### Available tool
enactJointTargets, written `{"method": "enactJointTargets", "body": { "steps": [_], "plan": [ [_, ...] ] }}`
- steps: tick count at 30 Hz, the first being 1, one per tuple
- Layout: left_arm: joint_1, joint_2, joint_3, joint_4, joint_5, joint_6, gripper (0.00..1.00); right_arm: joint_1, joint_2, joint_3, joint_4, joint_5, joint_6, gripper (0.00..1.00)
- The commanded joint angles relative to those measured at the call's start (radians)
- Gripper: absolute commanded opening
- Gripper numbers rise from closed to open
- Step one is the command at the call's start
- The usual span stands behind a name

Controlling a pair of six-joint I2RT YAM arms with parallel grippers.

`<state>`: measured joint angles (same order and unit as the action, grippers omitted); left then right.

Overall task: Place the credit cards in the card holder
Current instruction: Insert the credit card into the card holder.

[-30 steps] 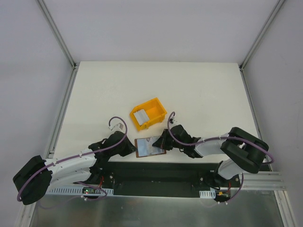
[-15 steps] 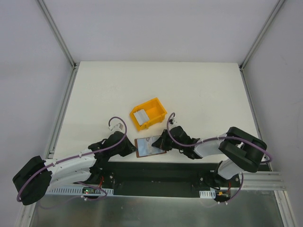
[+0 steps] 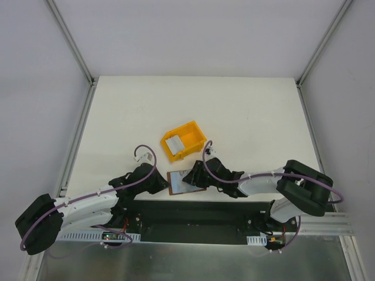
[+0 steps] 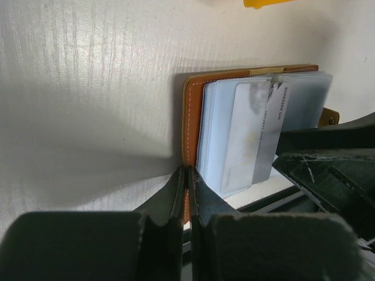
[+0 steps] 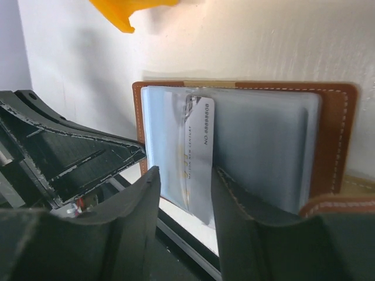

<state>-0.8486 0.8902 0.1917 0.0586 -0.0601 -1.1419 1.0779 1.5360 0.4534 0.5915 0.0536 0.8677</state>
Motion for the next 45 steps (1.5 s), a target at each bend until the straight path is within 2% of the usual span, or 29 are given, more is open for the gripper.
{"method": "enactJointTargets", "body": {
  "steps": [1, 4, 8, 19, 32, 35, 40, 43, 45],
  "plan": [
    [0.008, -0.019, -0.018, 0.003, 0.0, -0.013, 0.0, 0.005, -0.103, 0.08, -0.35, 0.124, -0.133, 0.46],
    [0.008, -0.019, -0.02, 0.003, 0.0, -0.013, 0.0, 0.004, -0.111, 0.11, -0.389, 0.115, -0.168, 0.49],
    [0.008, -0.011, -0.014, 0.003, 0.002, -0.009, 0.0, 0.005, -0.042, 0.165, -0.414, 0.054, -0.187, 0.5],
    [0.009, -0.013, -0.011, 0.003, -0.001, -0.007, 0.0, 0.033, 0.047, 0.278, -0.43, -0.023, -0.239, 0.44],
    [0.008, -0.005, -0.008, 0.01, 0.003, -0.005, 0.0, 0.034, 0.059, 0.277, -0.283, -0.142, -0.277, 0.39],
    [0.008, -0.005, -0.008, 0.009, 0.003, -0.002, 0.0, 0.036, 0.044, 0.274, -0.304, -0.117, -0.274, 0.37],
    [0.008, -0.02, -0.02, 0.01, 0.006, -0.007, 0.0, 0.045, -0.059, 0.313, -0.54, 0.104, -0.346, 0.36],
    [0.008, -0.03, -0.026, 0.01, 0.002, -0.01, 0.0, 0.051, -0.079, 0.337, -0.582, 0.132, -0.38, 0.3],
    [0.01, -0.027, -0.025, 0.01, 0.003, -0.009, 0.0, 0.053, -0.057, 0.35, -0.562, 0.094, -0.383, 0.29]
  ]
}}
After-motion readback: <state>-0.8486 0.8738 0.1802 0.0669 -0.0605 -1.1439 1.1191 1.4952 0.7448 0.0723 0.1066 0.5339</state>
